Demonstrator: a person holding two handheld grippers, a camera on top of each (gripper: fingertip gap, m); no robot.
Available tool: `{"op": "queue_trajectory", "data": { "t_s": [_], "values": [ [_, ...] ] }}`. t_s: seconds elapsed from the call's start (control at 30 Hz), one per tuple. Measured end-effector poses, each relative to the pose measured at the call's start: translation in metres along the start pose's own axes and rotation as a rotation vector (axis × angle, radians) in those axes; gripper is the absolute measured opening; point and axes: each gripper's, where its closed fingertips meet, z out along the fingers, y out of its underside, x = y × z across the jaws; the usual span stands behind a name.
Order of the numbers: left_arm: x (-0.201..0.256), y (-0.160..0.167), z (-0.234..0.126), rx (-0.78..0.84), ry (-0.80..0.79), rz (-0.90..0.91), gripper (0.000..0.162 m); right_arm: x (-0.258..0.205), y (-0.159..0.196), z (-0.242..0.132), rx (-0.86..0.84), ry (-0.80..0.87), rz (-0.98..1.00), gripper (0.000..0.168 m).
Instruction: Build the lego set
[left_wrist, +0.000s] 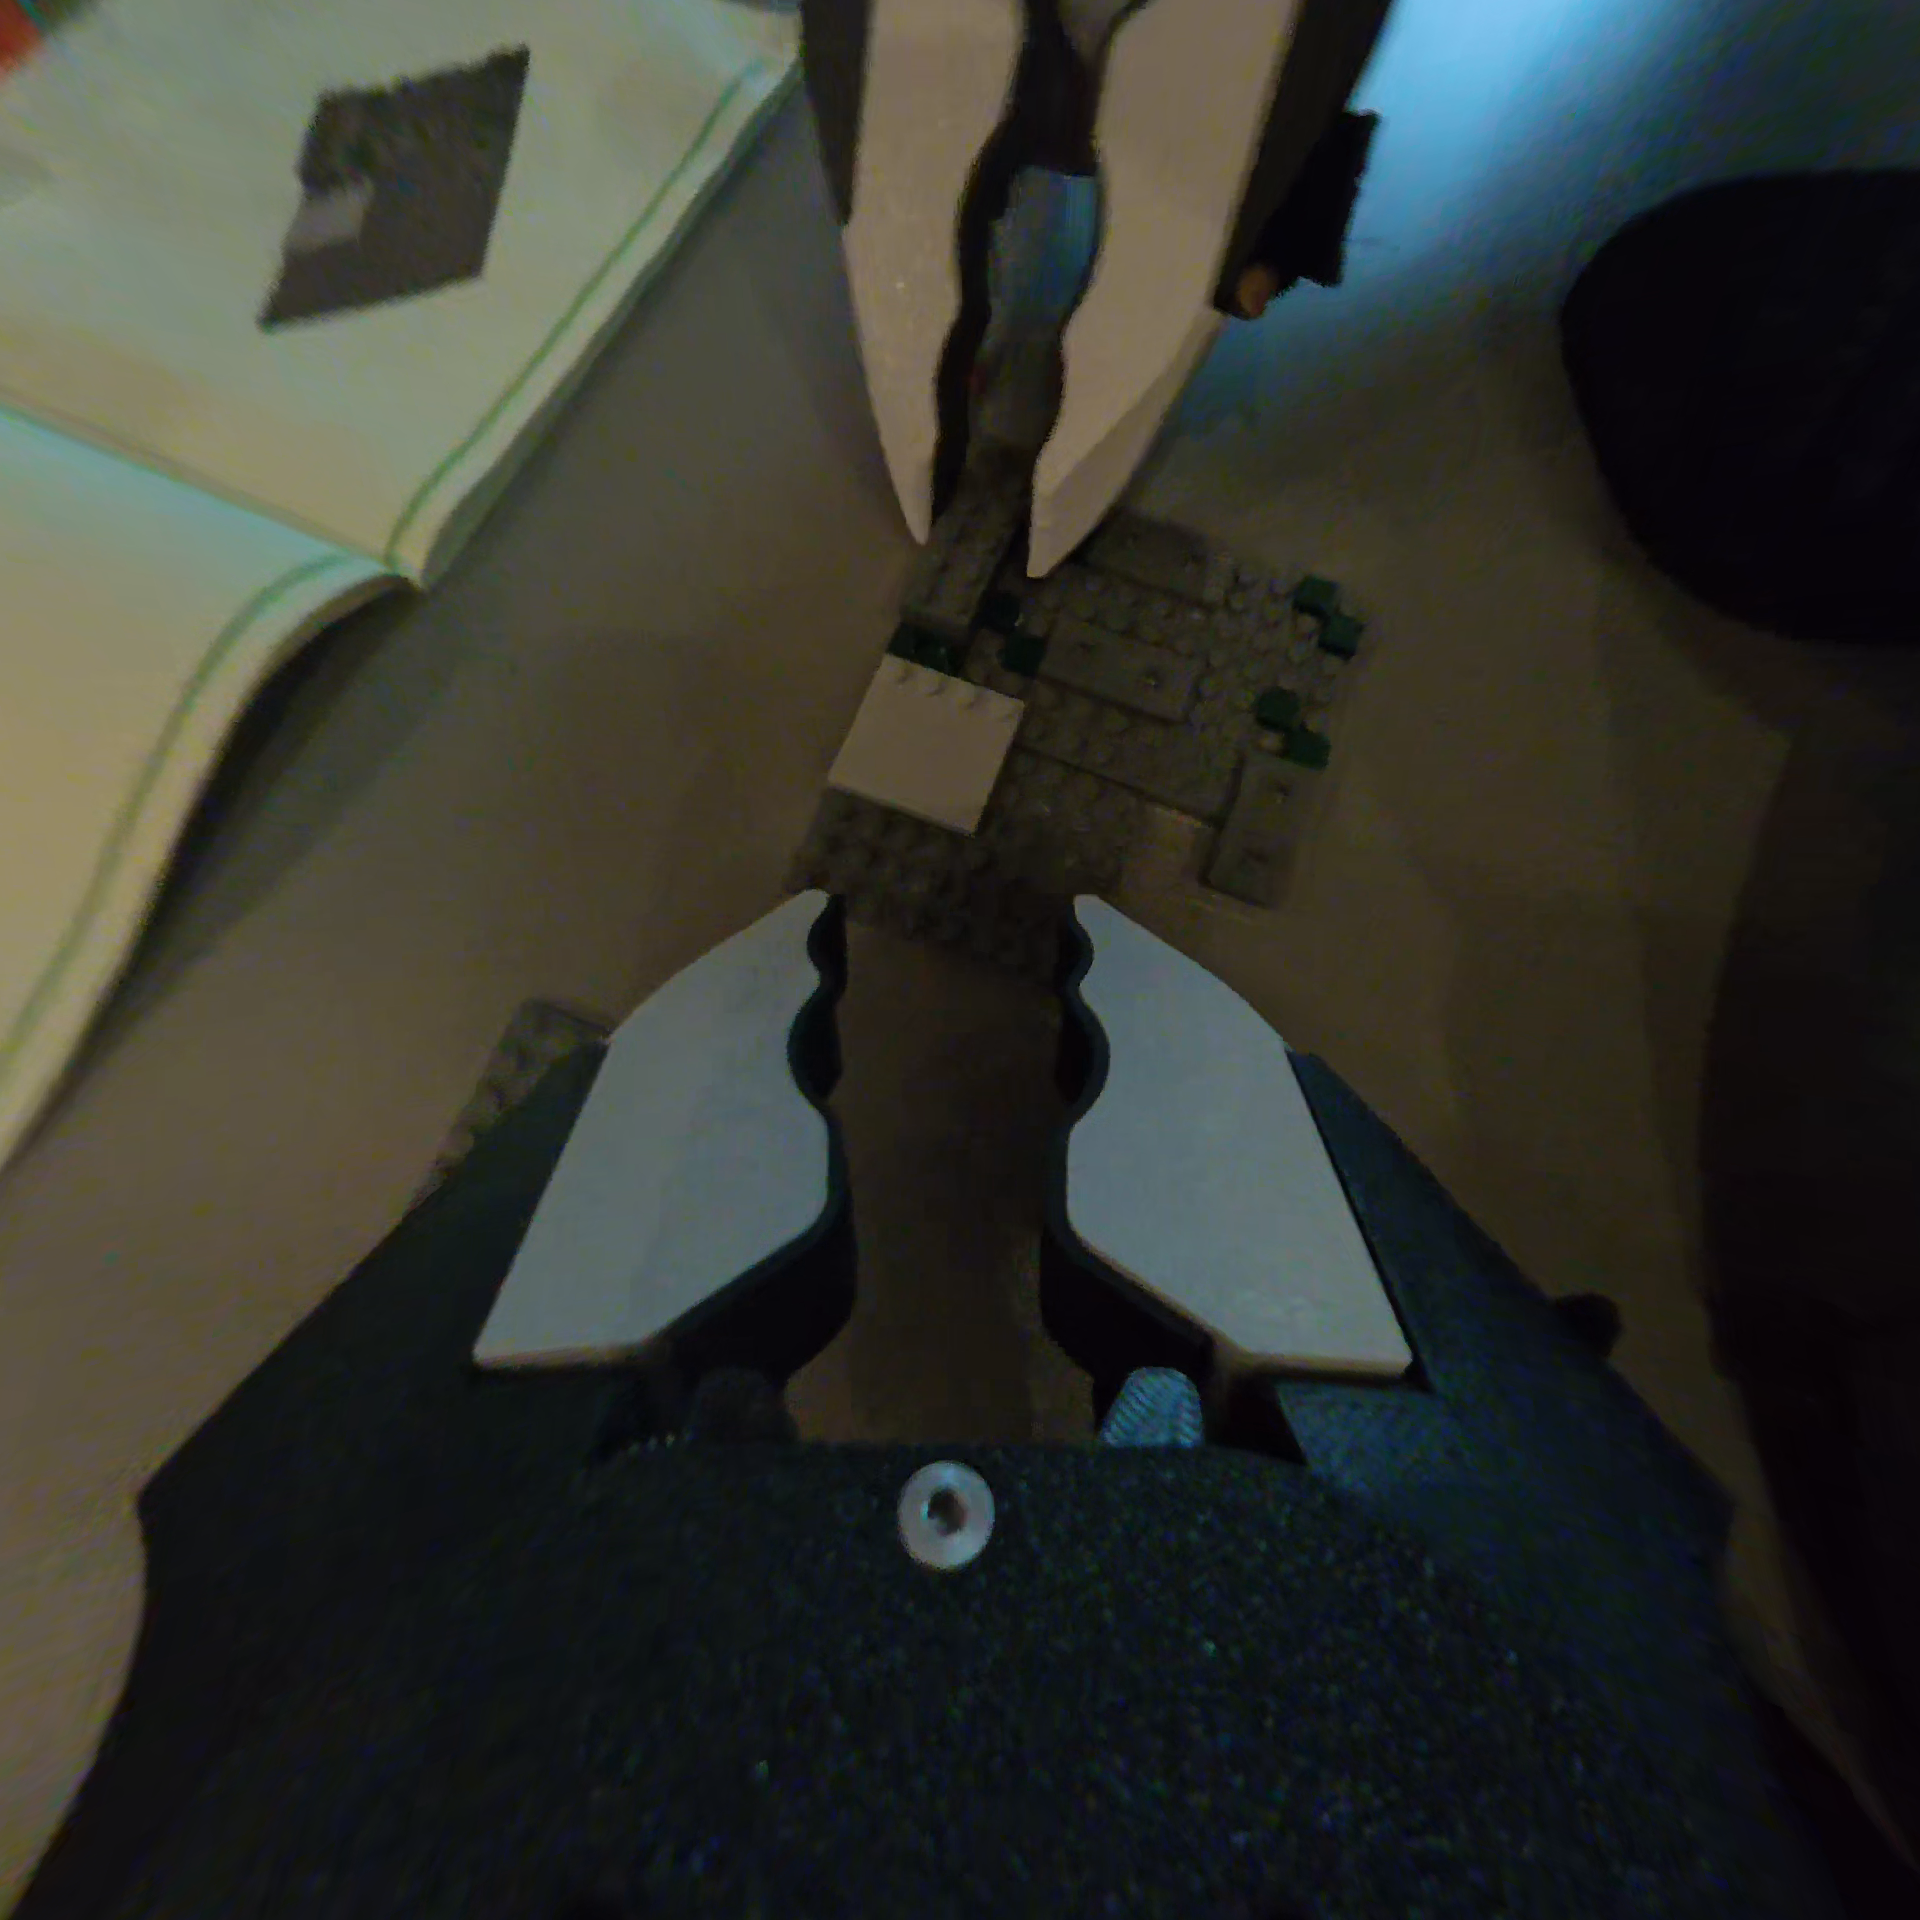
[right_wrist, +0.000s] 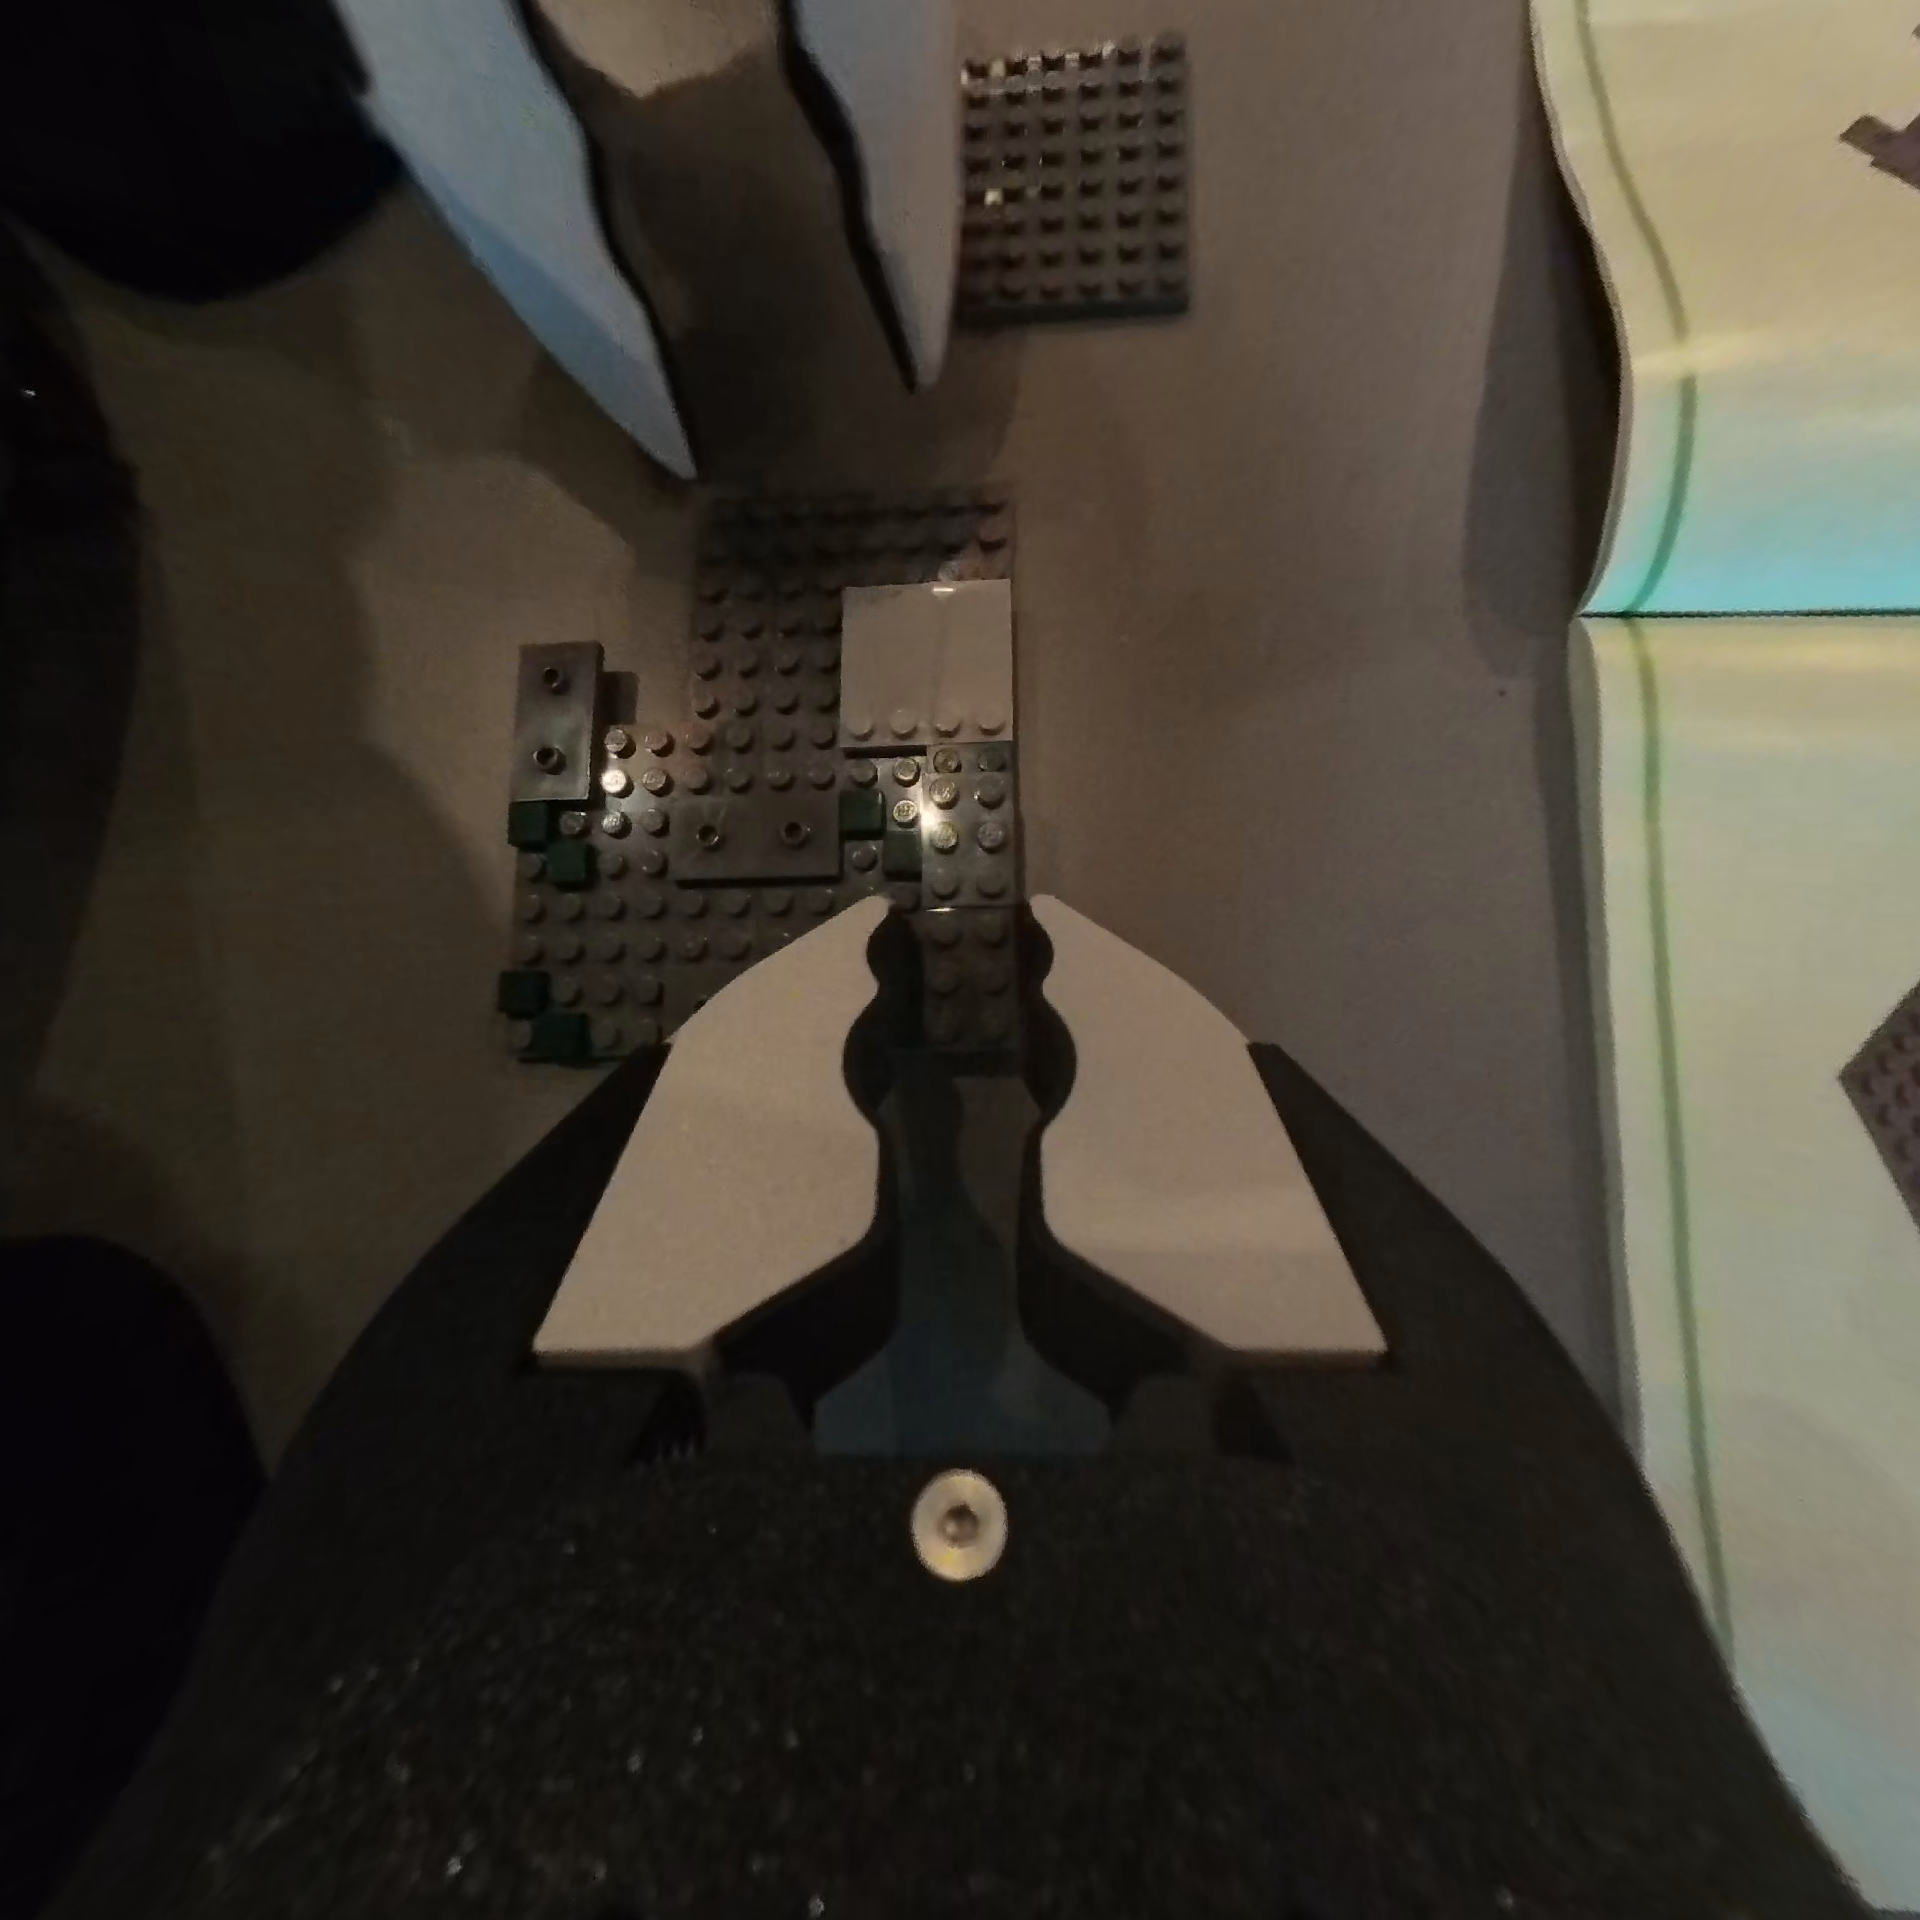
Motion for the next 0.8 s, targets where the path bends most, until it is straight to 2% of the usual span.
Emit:
{"op": "queue_trajectory", "data": {
  "t_s": [0.2,0.4,0.67,0.8],
  "values": [
    [-0.013,0.001,0.01,-0.107,0.175,-0.142,0.045,-0.001,0.001,-0.001,-0.002,0.004,-0.021,0.016],
    [-0.011,-0.005,0.022,-0.264,0.298,-0.132,0.045,-0.001,0.0,-0.001,0.006,0.013,-0.031,0.016],
    [0.001,-0.013,0.028,-0.35,0.44,-0.152,0.04,-0.001,-0.001,-0.001,0.044,0.031,-0.07,0.016],
    [-0.004,-0.012,0.03,-0.378,0.442,-0.166,0.029,-0.001,-0.002,-0.001,0.053,0.043,-0.076,0.016]
  ]
}}
